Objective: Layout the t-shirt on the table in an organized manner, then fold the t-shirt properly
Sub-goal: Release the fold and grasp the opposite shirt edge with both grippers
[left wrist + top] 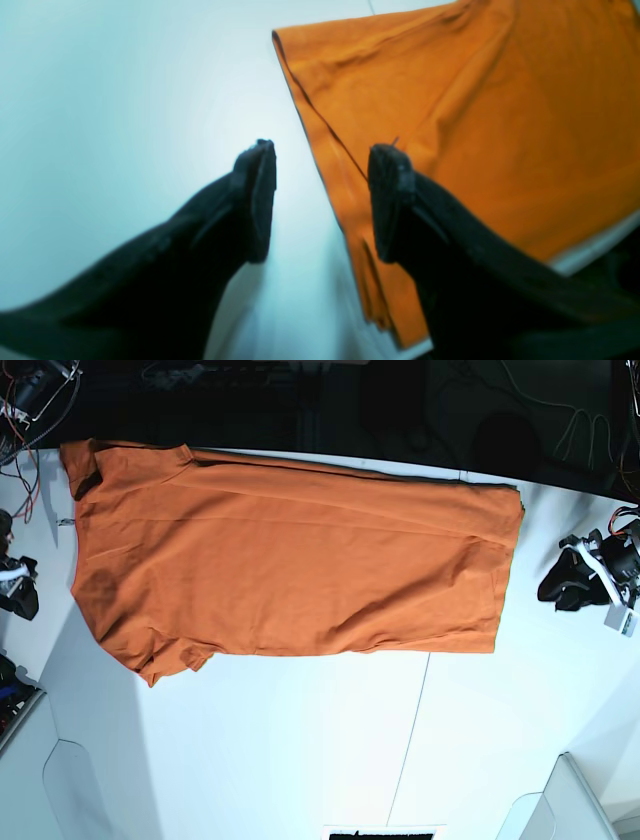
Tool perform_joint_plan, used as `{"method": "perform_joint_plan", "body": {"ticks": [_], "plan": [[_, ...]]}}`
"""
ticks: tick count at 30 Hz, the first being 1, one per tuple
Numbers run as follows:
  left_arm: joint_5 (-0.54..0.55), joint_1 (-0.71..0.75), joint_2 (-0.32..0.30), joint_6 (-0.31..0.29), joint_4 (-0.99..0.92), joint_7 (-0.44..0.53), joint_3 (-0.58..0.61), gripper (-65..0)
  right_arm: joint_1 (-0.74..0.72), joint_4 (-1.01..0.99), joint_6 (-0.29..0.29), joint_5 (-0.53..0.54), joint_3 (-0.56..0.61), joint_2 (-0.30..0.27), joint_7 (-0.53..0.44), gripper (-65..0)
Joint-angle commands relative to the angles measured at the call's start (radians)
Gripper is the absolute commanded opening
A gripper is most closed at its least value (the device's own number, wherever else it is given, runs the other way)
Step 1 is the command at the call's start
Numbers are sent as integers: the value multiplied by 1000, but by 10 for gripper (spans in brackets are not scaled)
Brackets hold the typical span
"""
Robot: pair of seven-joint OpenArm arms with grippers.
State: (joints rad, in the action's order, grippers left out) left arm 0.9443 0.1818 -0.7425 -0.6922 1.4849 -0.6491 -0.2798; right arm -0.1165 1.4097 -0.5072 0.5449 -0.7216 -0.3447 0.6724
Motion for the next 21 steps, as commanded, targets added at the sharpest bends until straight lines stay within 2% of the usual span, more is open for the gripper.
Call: {"method": "perform_joint_plan", "body": {"ticks": [1, 4, 7, 11, 13, 17, 21], "plan": [[-24, -16, -23, -6, 10, 57, -10, -307, -53, -31, 16, -16, 20, -31, -42, -380], [-130, -57, -22, -6, -24, 157, 3, -269, -166, -179, 40, -98, 81, -41, -69, -380], [-147, -138, -22, -6, -92, 159, 48, -269, -260, -317, 40, -139, 119, -40, -82, -380], [-150, -279, -13, -6, -238, 160, 150, -269, -343, -485, 39, -144, 167, -40, -90, -380], [-157, -357, 5, -6, -335, 164, 200, -269, -363, -549, 39, -137, 198, -40, -90, -380], [-229, -502, 61, -6, -559, 236, 292, -269, -373, -608, 25, -115, 272, -28, -89, -381], [-230, -597, 119, -6, -705, 250, 379, -269, -373, -610, 0, -80, 324, -5, -89, -381]]}}
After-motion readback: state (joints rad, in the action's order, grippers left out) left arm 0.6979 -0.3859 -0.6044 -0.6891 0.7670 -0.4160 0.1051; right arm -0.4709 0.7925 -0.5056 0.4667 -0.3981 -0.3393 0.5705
